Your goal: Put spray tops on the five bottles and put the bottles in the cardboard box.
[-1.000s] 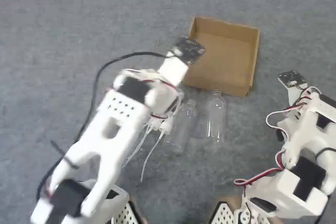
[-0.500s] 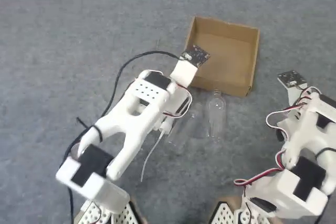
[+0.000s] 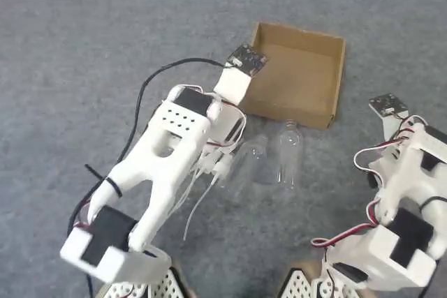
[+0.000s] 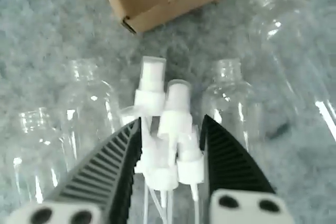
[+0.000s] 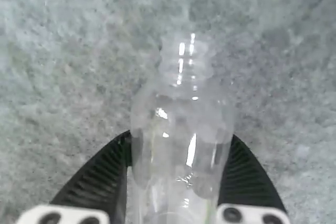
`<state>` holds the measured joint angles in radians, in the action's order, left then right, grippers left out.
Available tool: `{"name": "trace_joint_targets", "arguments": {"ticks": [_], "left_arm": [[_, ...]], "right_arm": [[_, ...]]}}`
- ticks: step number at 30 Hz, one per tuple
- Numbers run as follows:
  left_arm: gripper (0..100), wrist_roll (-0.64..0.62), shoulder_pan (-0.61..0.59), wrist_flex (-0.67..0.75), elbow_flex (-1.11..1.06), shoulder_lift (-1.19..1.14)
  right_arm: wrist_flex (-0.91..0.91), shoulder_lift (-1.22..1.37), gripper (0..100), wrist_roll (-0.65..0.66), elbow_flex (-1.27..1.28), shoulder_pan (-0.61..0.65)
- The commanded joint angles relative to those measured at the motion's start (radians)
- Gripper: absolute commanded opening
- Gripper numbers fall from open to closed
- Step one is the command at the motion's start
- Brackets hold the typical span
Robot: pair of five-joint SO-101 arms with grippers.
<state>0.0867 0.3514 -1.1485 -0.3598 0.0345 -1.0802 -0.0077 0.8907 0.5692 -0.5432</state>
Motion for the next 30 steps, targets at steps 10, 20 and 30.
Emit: {"name": "trace_joint_targets", "arguments": {"ticks": [10,20,30], "left_arm": [[17,-0.006,-0.078,0.000,0.087,-0.114],[15,-0.006,-0.083,0.069,0.042,-0.201],[6,-0.008,-0.075,0.069,0.041,-0.201]], "right_arm": [[0.013,-0.004,13.5,0.069,0.028,-0.019],[0.015,-0.005,13.5,0.068,0.026,-0.019],[0.015,-0.010,13.5,0.069,0.026,-0.019]]}}
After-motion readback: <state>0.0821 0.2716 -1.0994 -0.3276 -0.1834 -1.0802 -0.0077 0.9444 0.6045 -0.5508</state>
